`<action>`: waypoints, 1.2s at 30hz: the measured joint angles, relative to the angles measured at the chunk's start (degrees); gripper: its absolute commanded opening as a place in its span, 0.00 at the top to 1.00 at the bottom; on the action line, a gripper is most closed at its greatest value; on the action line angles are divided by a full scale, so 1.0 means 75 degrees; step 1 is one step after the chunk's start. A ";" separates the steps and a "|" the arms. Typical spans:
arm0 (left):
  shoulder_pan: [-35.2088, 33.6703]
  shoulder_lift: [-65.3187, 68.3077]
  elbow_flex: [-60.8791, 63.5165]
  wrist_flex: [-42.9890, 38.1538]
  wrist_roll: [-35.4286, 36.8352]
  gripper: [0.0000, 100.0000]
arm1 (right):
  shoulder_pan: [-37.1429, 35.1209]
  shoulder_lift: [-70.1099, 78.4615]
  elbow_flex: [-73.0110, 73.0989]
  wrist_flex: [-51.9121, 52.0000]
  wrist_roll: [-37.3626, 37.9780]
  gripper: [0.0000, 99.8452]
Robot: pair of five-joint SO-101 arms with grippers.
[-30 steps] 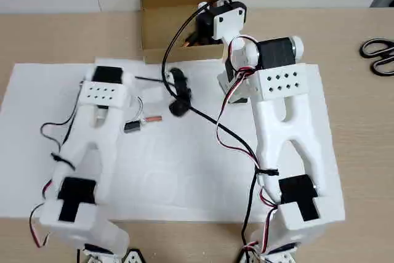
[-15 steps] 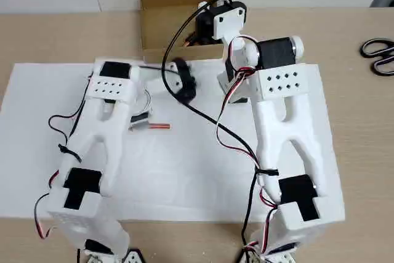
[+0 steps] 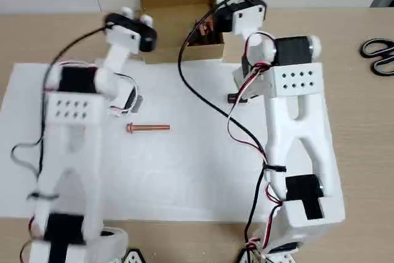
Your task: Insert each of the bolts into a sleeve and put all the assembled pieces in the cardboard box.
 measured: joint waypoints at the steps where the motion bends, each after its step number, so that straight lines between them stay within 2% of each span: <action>1: 0.0000 -0.0328 -0.0023 0.0188 0.0270 0.86 | 0.0035 0.0000 0.0000 0.0000 0.0000 0.99; 5: -0.0035 -0.1489 -0.0023 0.0750 0.1875 0.86 | 0.0059 0.0000 0.0000 0.0000 0.0000 0.99; 9: -0.0047 -0.2520 0.0856 0.0809 0.3657 0.86 | 0.0023 0.0000 0.0000 0.0012 0.0000 0.99; 16: -0.0047 -0.3235 0.3200 0.0082 0.5310 0.86 | 0.0023 0.0000 0.0000 0.0012 0.0000 0.99; 21: -0.0047 -0.2075 0.3423 -0.0328 0.6939 0.86 | 0.0023 0.0000 0.0000 0.0012 -0.0223 0.99; 25: -0.0047 -0.0516 0.2626 -0.0363 0.8170 0.86 | 0.0023 0.0000 0.0000 0.0012 -0.0305 0.99; 36: 0.0023 0.3188 0.0598 -0.0387 0.9225 0.86 | 0.0023 0.0000 0.0000 0.0012 -0.0305 0.99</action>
